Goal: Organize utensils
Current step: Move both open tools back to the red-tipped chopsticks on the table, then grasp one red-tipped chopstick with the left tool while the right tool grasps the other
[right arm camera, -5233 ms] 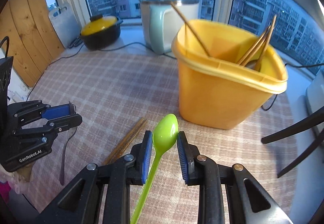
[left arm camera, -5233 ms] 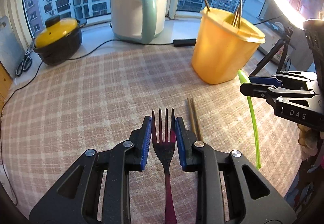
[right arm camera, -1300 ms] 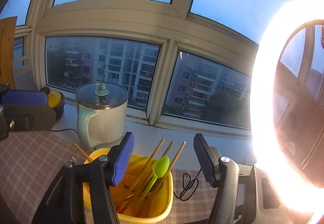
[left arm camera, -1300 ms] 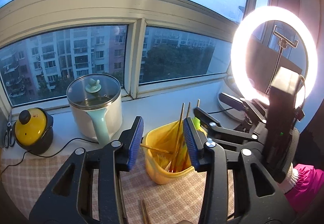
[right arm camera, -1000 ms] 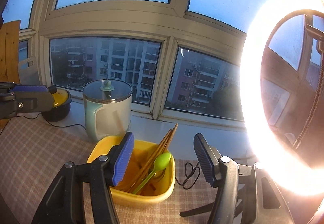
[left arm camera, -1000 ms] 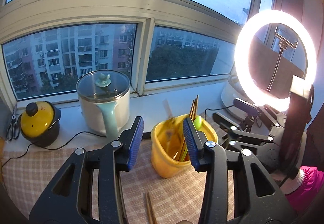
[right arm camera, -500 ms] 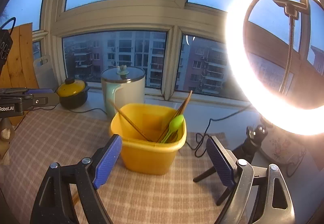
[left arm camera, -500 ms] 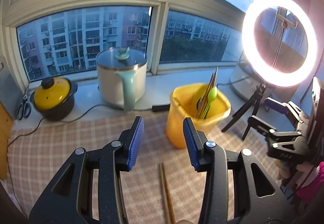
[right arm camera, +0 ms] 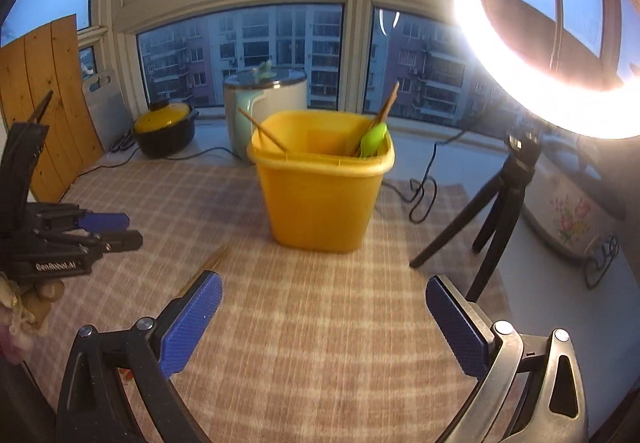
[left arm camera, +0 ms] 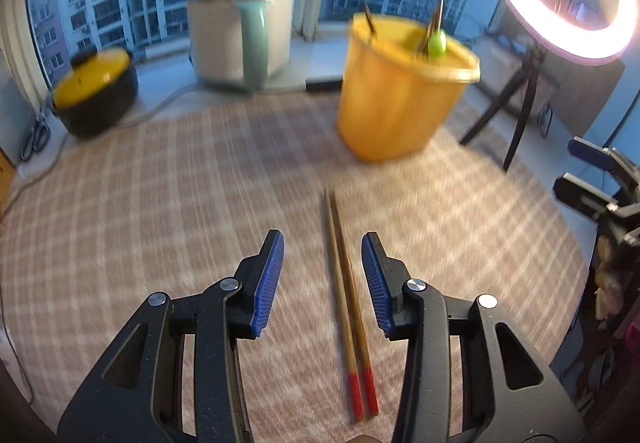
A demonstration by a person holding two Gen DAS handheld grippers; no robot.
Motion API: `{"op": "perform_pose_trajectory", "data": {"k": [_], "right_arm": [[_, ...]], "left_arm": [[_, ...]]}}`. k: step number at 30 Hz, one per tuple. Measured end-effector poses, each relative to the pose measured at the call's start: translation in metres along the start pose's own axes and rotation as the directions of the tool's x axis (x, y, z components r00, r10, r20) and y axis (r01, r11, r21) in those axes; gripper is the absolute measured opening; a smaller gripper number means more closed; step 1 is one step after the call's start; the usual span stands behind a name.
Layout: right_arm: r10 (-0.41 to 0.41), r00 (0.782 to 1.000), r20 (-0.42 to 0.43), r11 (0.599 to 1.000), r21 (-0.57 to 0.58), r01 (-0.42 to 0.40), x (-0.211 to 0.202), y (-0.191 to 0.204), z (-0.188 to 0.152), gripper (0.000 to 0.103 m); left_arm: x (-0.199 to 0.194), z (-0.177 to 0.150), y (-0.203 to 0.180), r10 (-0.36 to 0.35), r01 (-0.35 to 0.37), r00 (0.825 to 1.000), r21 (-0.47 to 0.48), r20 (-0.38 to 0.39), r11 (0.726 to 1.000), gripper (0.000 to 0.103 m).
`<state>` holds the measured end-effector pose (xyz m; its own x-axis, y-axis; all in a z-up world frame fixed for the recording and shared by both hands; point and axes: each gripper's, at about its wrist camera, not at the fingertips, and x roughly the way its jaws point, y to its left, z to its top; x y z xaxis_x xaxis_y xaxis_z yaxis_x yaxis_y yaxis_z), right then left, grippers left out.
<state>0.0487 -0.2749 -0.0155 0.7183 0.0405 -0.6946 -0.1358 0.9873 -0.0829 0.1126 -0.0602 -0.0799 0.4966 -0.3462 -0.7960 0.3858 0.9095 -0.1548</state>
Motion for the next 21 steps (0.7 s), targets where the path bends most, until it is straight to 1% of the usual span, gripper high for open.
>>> {"op": "perform_pose_trajectory", "data": {"k": [3,6,8,9,11,13,18,21], "right_arm": [[-0.002,1.0,-0.022,0.999,0.038,0.003,0.002,-0.002,-0.014,0.103],[-0.002,1.0,-0.019,0.998,0.063,0.003,0.0,-0.004,-0.023,0.103],[0.005,1.0,-0.026,0.997,0.071,-0.003,0.0,-0.004,-0.029,0.103],[0.008,0.999,-0.032,0.997,0.072,-0.006,-0.001,-0.004,-0.031,0.103],[0.016,0.999,-0.047,0.998,0.063,-0.013,-0.001,-0.003,-0.034,0.103],[0.022,0.998,-0.063,0.998,0.052,-0.019,0.0,-0.001,-0.038,0.103],[0.036,0.995,-0.093,0.998,0.053,-0.032,0.001,0.0,-0.047,0.102],[0.047,0.992,-0.114,0.997,0.06,-0.04,0.002,-0.001,-0.05,0.098]], "left_arm": [[0.015,-0.014,-0.004,-0.002,0.003,0.999,0.01,-0.047,1.0,0.041],[0.027,-0.026,-0.006,-0.001,0.003,0.996,0.017,-0.085,1.0,0.04],[0.034,-0.028,-0.007,0.004,-0.002,0.995,0.024,-0.103,1.0,0.03],[0.037,-0.03,-0.008,0.007,-0.003,0.994,0.03,-0.113,1.0,0.029],[0.043,-0.033,-0.01,0.021,-0.015,0.992,0.049,-0.127,0.999,0.021],[0.049,-0.036,-0.013,0.027,-0.019,0.99,0.063,-0.141,0.998,0.017],[0.057,-0.04,-0.02,0.048,-0.033,0.987,0.098,-0.152,0.995,0.016],[0.06,-0.042,-0.023,0.054,-0.037,0.987,0.112,-0.151,0.993,0.016]]}}
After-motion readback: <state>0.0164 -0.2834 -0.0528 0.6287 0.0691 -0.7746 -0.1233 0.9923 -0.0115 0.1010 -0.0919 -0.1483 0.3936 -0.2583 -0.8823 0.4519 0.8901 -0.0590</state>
